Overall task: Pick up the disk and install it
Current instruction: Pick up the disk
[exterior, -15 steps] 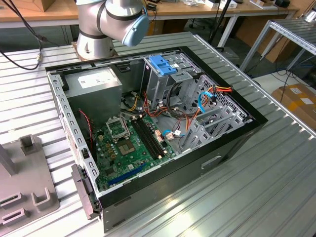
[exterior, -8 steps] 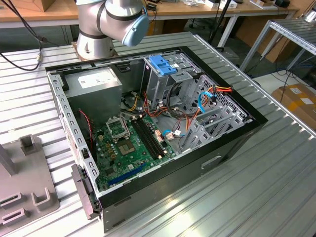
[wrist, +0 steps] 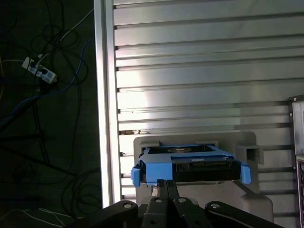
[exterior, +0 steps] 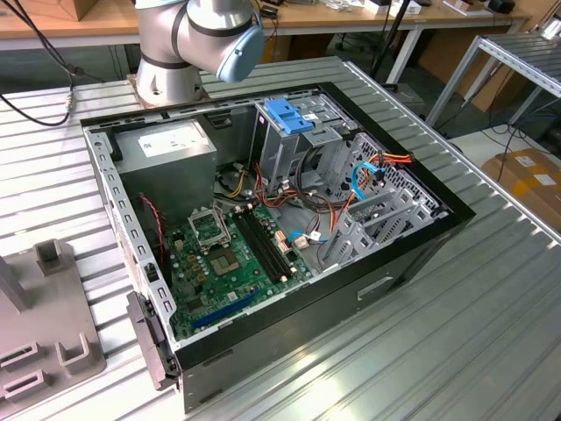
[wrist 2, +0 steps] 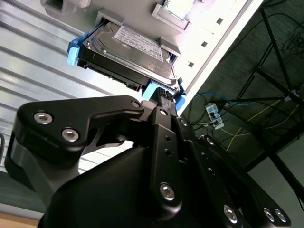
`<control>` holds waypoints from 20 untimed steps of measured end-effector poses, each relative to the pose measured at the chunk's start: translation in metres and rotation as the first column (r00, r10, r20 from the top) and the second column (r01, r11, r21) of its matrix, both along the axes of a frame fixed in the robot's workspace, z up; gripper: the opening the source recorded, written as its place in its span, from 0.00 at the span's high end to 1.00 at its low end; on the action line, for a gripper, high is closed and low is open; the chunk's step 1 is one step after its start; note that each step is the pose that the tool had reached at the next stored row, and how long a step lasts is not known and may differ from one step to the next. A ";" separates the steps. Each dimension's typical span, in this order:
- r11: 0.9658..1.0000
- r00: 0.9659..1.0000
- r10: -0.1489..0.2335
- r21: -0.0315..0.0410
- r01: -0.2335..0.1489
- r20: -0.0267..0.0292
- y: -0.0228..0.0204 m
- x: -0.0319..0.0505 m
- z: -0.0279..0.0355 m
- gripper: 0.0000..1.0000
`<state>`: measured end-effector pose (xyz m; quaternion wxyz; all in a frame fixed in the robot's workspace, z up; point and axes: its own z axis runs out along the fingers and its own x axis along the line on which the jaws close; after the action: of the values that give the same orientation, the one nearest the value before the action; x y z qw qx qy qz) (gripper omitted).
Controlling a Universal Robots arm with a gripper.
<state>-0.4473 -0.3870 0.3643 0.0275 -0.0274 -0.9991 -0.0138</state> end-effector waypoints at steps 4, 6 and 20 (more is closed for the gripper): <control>1.000 1.000 0.000 0.000 0.000 0.000 0.0000 0.0000 -0.0001 0.89; 1.000 1.000 0.000 0.000 0.000 0.000 0.0000 0.0000 -0.0001 0.89; 0.990 0.990 0.139 0.000 -0.139 0.000 0.0000 0.0000 -0.0001 0.89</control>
<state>-0.4474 -0.3870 0.3642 0.0284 0.0425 -0.9986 -0.0119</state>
